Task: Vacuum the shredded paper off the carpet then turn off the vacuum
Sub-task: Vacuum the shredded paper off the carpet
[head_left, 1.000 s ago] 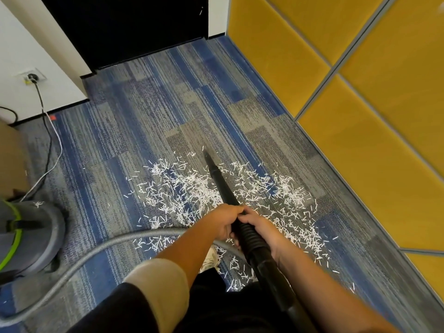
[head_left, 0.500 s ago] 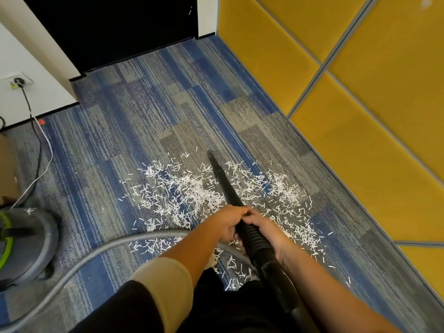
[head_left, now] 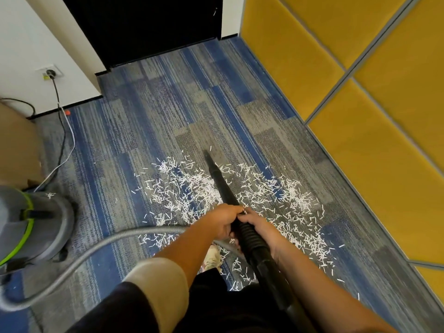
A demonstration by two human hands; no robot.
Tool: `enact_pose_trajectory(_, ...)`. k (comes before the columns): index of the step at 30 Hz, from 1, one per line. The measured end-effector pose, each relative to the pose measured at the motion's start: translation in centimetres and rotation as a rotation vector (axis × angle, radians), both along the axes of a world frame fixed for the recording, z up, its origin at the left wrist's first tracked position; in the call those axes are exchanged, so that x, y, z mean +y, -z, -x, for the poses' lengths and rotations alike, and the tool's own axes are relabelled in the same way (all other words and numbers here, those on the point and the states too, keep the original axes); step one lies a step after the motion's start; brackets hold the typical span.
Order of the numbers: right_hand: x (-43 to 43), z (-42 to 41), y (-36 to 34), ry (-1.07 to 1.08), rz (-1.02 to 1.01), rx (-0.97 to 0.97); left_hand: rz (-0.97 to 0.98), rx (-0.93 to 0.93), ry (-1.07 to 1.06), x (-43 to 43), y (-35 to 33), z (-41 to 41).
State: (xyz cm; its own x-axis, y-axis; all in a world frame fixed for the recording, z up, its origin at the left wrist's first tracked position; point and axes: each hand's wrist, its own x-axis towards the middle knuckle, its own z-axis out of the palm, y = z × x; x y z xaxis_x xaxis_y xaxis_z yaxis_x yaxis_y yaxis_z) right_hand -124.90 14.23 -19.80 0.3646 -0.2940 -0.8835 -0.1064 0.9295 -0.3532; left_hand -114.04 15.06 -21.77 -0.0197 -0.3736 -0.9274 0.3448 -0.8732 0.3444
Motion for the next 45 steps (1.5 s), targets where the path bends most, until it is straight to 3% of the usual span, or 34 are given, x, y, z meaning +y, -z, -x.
enact_pose_trajectory(21, -0.9, 2.0, -0.9, -0.055, 0.087, 0.013, 0.007, 0.068, 0.090, -1.6, 0.2, 1.6)
enact_pose_trajectory(39, -0.6, 1.3, -1.2, -0.071, 0.085, 0.018, 0.032, 0.033, 0.049, -1.0, 0.8, 1.5)
enact_pose_trajectory(45, 0.0, -0.1, -0.8, -0.132, 0.028, 0.005, 0.018, 0.040, -0.050, 0.6, 0.8, -0.4)
